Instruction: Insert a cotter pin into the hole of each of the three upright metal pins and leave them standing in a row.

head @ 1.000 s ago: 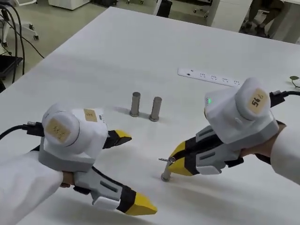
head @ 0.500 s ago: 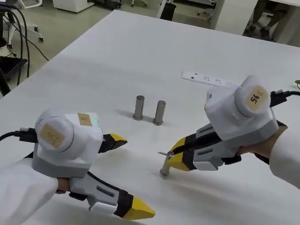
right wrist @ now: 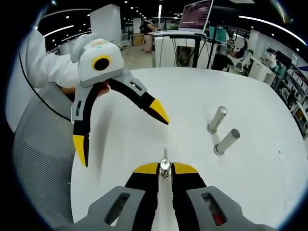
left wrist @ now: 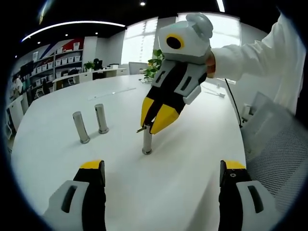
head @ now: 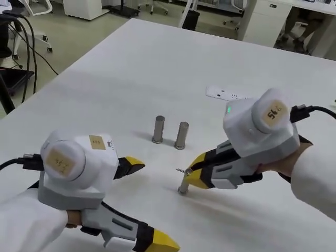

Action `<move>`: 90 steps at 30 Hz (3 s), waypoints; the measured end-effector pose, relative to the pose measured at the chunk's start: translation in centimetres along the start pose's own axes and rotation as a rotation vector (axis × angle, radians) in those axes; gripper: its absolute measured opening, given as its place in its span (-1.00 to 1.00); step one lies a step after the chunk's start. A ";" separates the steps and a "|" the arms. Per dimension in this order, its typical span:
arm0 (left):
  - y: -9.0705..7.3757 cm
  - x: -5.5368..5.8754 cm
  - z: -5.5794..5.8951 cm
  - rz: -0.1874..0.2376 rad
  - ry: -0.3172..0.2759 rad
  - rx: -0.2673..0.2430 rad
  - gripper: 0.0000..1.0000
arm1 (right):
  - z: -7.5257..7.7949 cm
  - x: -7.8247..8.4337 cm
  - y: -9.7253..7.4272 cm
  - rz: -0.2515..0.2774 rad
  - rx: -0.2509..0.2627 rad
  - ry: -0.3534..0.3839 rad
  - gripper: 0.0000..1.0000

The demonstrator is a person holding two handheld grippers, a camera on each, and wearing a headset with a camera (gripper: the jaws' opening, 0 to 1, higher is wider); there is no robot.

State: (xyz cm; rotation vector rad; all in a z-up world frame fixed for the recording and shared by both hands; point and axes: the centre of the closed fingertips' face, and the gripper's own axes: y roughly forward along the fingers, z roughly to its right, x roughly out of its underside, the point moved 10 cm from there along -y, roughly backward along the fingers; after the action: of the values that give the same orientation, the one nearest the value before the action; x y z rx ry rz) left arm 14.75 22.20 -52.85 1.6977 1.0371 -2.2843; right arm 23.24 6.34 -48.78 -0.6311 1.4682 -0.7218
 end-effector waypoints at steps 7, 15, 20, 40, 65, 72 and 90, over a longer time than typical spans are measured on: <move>-0.1 -0.4 0.0 0.030 -0.012 0.000 0.97 | 0.2 -0.2 -0.1 0.005 -0.016 -0.006 -0.92; -0.3 -0.5 -0.1 0.040 -0.017 -0.003 0.97 | 0.2 -0.2 -0.1 -0.002 -0.025 -0.007 -0.91; -0.5 -0.6 -0.1 0.043 -0.012 -0.008 0.97 | 0.2 -0.3 -0.1 0.009 -0.026 -0.013 -0.91; -2.2 -1.5 0.5 0.085 -0.043 -0.041 0.98 | -0.6 -0.2 -2.6 0.080 0.013 -0.028 -0.51; -4.7 -3.1 1.3 0.166 -0.065 -0.092 0.98 | -6.4 5.1 -10.1 0.313 0.234 0.322 0.48; -4.9 -3.1 1.8 0.168 -0.078 -0.087 0.98 | -7.8 7.6 -12.1 0.360 0.336 0.423 0.60; -5.9 -2.9 1.6 0.176 -0.095 -0.091 0.98 | -11.6 11.0 -14.6 0.360 0.549 0.609 0.97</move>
State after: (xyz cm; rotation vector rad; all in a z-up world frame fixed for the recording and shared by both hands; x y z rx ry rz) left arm 11.75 24.88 -47.38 1.5622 0.9178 -2.1512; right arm 10.59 -10.84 -45.00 0.3011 1.7599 -1.0236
